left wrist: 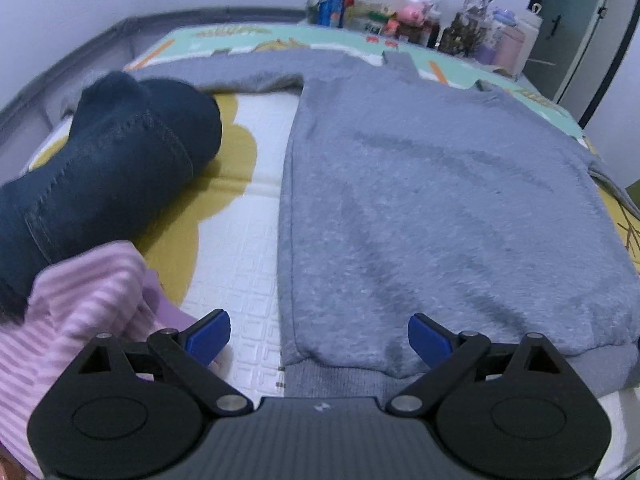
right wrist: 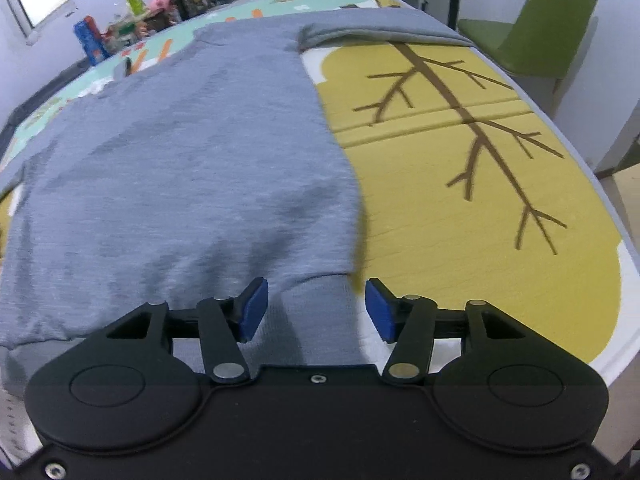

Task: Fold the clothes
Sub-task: 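Grasp the hem with both grippers and pull it straight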

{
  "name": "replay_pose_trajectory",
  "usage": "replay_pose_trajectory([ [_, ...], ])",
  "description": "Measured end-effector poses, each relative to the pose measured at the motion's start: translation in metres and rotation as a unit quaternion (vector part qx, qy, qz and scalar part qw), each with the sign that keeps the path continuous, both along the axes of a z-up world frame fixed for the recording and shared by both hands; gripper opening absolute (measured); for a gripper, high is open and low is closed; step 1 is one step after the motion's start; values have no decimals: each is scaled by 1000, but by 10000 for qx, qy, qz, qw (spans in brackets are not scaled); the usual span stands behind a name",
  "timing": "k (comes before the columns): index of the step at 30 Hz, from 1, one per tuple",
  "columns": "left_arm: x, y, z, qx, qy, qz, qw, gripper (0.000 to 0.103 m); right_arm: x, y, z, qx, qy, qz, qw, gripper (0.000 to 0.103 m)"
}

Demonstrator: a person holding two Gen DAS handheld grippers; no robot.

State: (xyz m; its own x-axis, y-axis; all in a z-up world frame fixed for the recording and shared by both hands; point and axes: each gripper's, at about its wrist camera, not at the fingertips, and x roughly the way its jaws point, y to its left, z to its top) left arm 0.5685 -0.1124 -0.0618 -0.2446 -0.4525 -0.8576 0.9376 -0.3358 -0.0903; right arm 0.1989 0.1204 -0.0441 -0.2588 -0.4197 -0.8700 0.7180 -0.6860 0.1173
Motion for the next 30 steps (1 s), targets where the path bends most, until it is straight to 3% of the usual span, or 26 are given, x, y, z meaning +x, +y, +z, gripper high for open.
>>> replay_pose_trajectory([
  [8, -12, -5, -17, 273, -119, 49, 9995, 97, -12, 3, -17, 66, -113, -25, 9999, 55],
  [13, -15, -7, -23, 359, -75, 52, 9993, 88, -13, -1, -23, 67, -135, 51, 9999, 55],
  [14, -17, -6, -25, 368, -107, 57, 9992, 82, -13, -1, -23, 53, -133, 83, 9999, 55],
  [15, -19, -5, -25, 356, -172, 49, 9992, 80, -13, -1, -23, 43, -126, 139, 9998, 49],
  [16, -22, -4, -26, 344, -238, 41, 9991, 79, -12, -2, -23, 38, -121, 205, 9997, 35],
  [18, -28, -3, -26, 295, -380, -23, 9988, 67, -8, -5, -22, 53, -117, 392, 9992, 17],
  [24, -26, -4, -22, 433, -452, 31, 9980, 42, 0, -8, -16, 138, -56, 669, 9976, 7],
  [30, -25, 3, -21, 569, -584, -159, 9965, 33, 0, 6, -12, 264, -221, 875, 9956, 5],
])
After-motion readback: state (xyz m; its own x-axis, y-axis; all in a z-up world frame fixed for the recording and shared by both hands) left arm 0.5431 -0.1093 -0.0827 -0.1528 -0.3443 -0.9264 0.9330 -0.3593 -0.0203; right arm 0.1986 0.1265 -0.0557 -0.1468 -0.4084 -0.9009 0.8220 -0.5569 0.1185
